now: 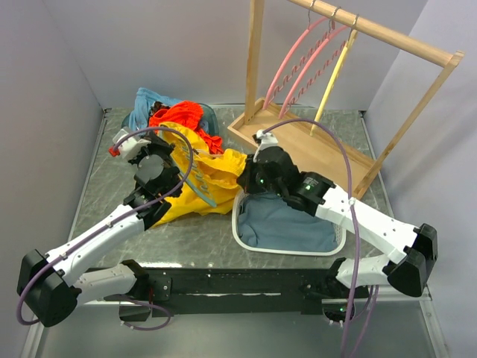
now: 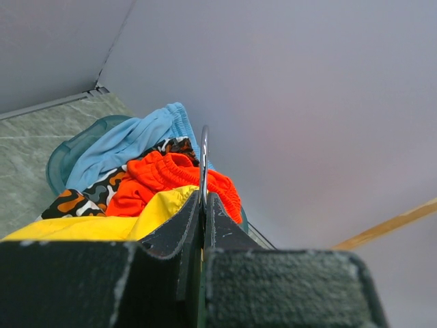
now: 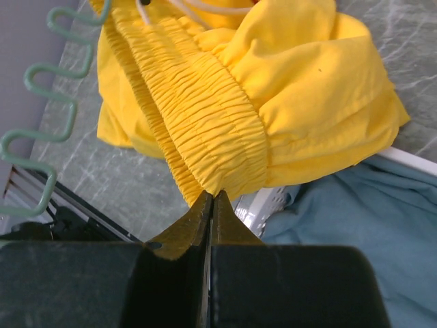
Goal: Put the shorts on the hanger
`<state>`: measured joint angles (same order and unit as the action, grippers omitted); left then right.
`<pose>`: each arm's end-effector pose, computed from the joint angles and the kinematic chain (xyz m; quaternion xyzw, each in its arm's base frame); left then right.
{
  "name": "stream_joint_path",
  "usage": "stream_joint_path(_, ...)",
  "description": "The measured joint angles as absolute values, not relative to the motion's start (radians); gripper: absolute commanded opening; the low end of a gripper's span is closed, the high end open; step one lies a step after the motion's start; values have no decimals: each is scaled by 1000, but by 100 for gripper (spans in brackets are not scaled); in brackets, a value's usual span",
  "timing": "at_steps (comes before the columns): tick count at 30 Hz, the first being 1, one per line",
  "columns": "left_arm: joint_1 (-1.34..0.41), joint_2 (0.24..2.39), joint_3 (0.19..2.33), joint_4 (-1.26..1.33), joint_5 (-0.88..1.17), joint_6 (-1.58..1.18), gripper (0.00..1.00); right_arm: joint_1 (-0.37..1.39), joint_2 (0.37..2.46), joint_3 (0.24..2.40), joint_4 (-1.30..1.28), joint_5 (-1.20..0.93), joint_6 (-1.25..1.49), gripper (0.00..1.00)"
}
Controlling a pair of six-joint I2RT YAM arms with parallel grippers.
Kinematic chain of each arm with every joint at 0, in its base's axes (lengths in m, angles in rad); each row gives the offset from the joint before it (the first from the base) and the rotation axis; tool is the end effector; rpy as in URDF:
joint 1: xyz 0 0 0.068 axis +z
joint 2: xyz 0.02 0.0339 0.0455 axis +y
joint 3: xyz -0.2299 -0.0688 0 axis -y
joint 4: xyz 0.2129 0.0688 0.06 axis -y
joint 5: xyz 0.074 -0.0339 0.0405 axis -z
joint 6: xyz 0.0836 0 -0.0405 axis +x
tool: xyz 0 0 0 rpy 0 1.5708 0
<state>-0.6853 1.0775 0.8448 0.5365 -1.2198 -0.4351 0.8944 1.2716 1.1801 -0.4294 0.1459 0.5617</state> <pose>0.2279 -0.0849 0.3560 -0.3975 0.5390 -0.0638 0.7398 0.2008 0.2308 0.2955 -0.1069 0.8572 0.2855 0.4151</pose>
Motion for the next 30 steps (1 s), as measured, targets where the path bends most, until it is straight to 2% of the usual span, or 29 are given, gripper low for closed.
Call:
stream_joint_path(7,-687,1027,818,525,-1220,-443,1,819,1274,1172,-421,87,579,0)
stream_joint_path(16,-687,1012,817,519,-1235,-438,1,804,1287,1158,-406,32,587,0)
stream_joint_path(30,-694,1149,826,790,-1254,-247,1,894,1171,1163,-406,-36,648,0)
